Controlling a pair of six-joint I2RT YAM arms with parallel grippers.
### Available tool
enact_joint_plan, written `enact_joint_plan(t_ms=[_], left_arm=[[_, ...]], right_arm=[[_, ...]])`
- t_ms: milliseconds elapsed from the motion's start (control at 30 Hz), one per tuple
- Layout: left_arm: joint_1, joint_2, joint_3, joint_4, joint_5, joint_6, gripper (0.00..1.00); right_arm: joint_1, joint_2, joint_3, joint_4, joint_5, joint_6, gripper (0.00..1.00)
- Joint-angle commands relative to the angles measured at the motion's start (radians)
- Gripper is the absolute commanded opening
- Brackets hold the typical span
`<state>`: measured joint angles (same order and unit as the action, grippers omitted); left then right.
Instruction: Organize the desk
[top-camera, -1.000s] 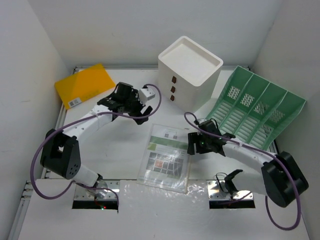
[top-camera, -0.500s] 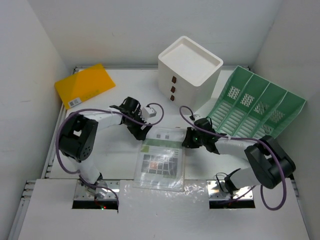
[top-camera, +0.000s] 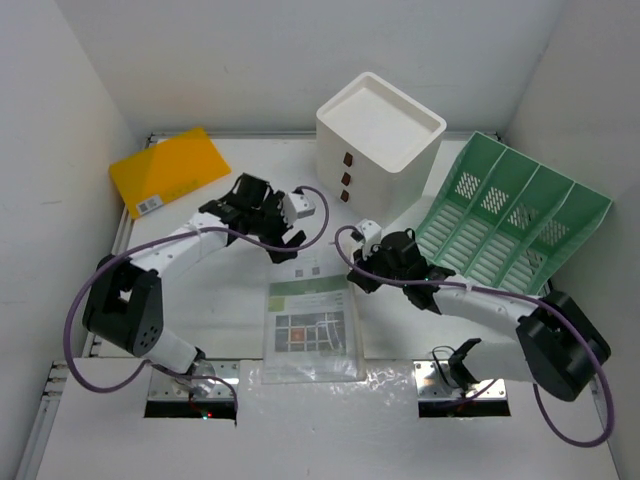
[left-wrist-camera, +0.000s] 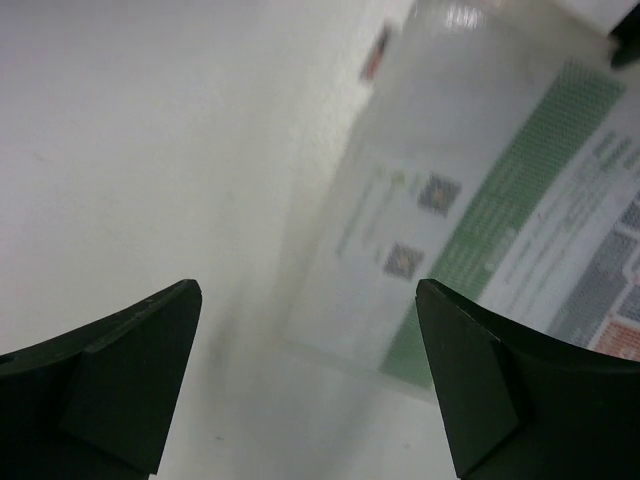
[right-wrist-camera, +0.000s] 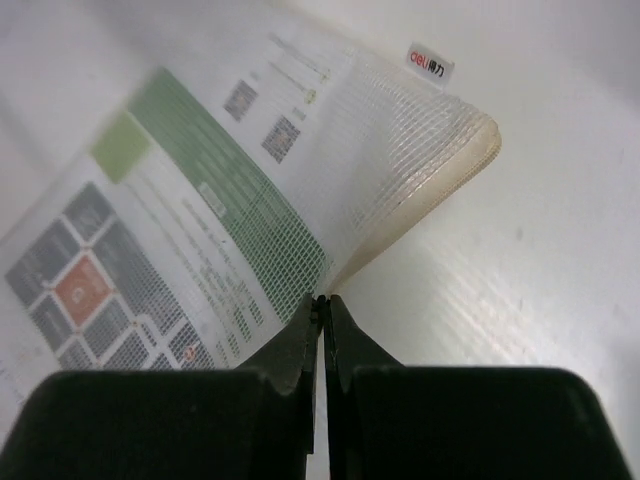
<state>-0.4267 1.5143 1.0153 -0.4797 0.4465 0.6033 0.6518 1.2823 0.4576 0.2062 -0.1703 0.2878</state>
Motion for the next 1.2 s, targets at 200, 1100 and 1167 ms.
enact_joint_plan(t_ms=[200,1100,1167], left_arm=[[-0.011,0.095,0.230,-0.077,0.236,0.275,1.00],[-0.055,0.535,0.509,-0.761,0.676,0.949,0.00],[-0.053,0.523,0.513,-0.790,0.690,1.003,0.00]], right_arm=[[0.022,-0.084,0.046,0.048,-0.175,-0.233,0.00],[0.032,-0.090,-0.036,0.213,-0.235,-0.245,0.00],[0.029,-0.092,-0.034,0.199,-0.212,-0.233,0.00]])
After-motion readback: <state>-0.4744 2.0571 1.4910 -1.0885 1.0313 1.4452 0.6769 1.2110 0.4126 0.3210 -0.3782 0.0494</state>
